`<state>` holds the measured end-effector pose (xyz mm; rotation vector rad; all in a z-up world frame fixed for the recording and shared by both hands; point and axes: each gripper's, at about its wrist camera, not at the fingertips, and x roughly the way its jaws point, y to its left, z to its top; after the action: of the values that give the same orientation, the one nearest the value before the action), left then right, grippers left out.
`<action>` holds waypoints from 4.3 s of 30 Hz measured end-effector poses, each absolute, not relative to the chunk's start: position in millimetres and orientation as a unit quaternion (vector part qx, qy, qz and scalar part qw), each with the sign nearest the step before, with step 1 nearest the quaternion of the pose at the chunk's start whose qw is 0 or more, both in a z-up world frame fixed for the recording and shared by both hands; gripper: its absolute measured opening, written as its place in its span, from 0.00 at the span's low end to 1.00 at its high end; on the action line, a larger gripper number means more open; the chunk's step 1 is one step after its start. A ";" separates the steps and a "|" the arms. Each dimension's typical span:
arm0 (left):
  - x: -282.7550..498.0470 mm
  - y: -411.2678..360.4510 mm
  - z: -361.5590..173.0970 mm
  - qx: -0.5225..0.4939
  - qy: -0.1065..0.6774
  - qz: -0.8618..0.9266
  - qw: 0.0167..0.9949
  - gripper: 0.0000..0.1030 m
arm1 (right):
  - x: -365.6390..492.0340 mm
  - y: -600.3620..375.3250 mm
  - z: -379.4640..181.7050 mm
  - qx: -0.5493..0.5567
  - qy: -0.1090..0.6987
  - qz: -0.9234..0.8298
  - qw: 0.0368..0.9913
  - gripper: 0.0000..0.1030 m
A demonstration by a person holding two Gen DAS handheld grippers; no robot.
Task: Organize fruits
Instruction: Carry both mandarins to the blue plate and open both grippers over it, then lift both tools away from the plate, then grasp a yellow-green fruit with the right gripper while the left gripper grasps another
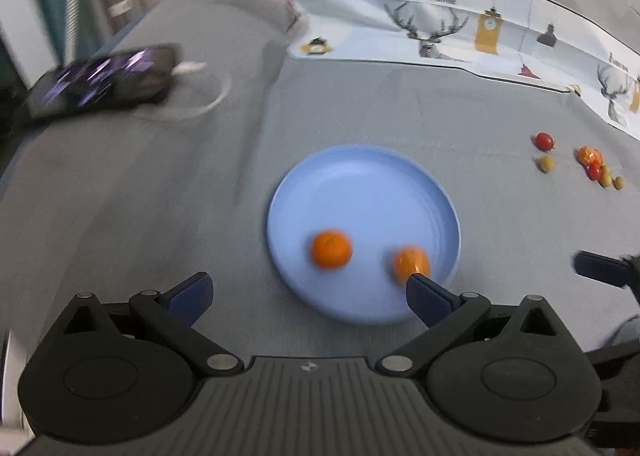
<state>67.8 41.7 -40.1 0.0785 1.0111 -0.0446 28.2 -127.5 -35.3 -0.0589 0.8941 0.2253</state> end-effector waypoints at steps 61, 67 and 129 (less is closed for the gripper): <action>-45.5 10.6 8.9 0.099 0.418 -0.035 0.902 1.00 | -106.3 -163.7 30.8 0.017 0.301 0.060 0.952 0.99; -11.5 -16.1 -6.5 0.112 0.452 -0.049 0.884 1.00 | -86.0 -205.6 6.7 0.074 0.319 0.005 0.945 0.99; 91.1 -176.5 -16.3 0.143 0.452 -0.190 0.860 0.29 | 4.3 -444.5 -73.7 0.190 0.246 -0.292 0.904 0.29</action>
<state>91.1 -176.5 -16.3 0.2998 0.9493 -0.3980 4.3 -444.5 -73.7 0.3933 0.5085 -0.6043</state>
